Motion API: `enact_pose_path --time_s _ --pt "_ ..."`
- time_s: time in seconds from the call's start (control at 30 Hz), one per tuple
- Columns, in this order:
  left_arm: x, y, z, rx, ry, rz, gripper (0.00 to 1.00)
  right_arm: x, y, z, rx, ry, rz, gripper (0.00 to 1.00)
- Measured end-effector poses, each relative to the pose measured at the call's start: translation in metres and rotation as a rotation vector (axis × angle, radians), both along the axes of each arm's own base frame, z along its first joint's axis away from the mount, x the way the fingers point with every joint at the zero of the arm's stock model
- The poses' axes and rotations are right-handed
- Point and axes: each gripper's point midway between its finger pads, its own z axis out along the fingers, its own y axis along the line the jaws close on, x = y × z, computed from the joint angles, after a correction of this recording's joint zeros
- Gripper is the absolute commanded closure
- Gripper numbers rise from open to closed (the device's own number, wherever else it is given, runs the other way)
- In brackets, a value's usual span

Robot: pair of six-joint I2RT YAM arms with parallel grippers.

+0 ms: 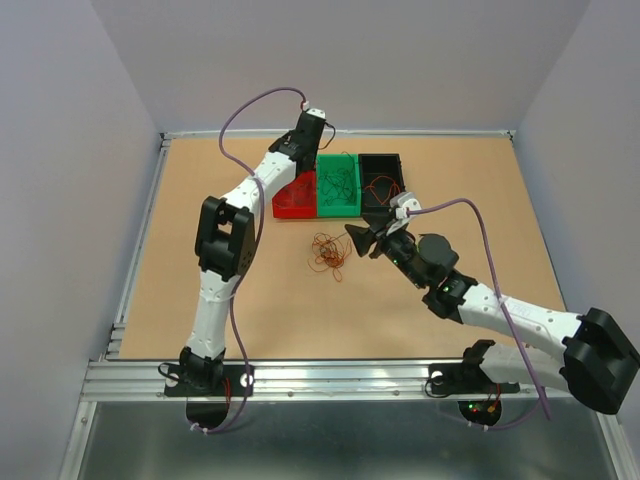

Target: Untangle the cables

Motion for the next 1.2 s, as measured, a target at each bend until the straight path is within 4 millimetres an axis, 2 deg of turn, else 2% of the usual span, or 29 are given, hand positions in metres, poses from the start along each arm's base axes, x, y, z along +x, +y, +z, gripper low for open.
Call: enact_pose_path --time_s 0.17,0.3,0.37,0.53,0.67,0.77,0.93,0.97,1.07,1.2 --pt "-0.002 -0.019 -0.008 -0.136 0.033 -0.026 1.00 -0.001 -0.002 0.006 0.013 -0.011 -0.003 0.44" --pt "0.006 -0.019 -0.017 -0.242 0.021 -0.020 1.00 -0.003 -0.005 0.015 0.030 -0.026 -0.006 0.44" --pt "0.008 -0.010 -0.027 -0.284 0.029 -0.005 1.00 -0.004 -0.006 0.018 0.036 -0.032 -0.006 0.44" --pt "0.009 0.028 -0.057 -0.358 0.056 0.075 1.00 -0.006 -0.008 0.023 0.047 -0.042 -0.006 0.44" --pt "0.007 0.054 -0.065 -0.370 0.027 0.137 1.00 -0.006 -0.008 0.023 0.047 -0.042 -0.006 0.44" --pt "0.001 0.060 -0.062 -0.358 -0.002 0.155 1.00 -0.006 -0.008 0.023 0.047 -0.041 -0.006 0.44" --pt "0.008 0.057 -0.046 -0.363 -0.071 0.150 1.00 -0.006 -0.008 0.023 0.050 -0.039 -0.006 0.44" --pt "0.009 0.055 -0.045 -0.363 -0.079 0.143 0.93 -0.006 -0.008 0.022 0.049 -0.038 -0.006 0.44" --pt "0.010 0.051 -0.043 -0.354 -0.088 0.126 0.84 -0.005 -0.007 0.019 0.043 -0.032 -0.006 0.44" --pt "0.008 0.047 -0.041 -0.306 -0.103 0.117 0.83 -0.004 -0.006 0.016 0.036 -0.025 -0.006 0.44"
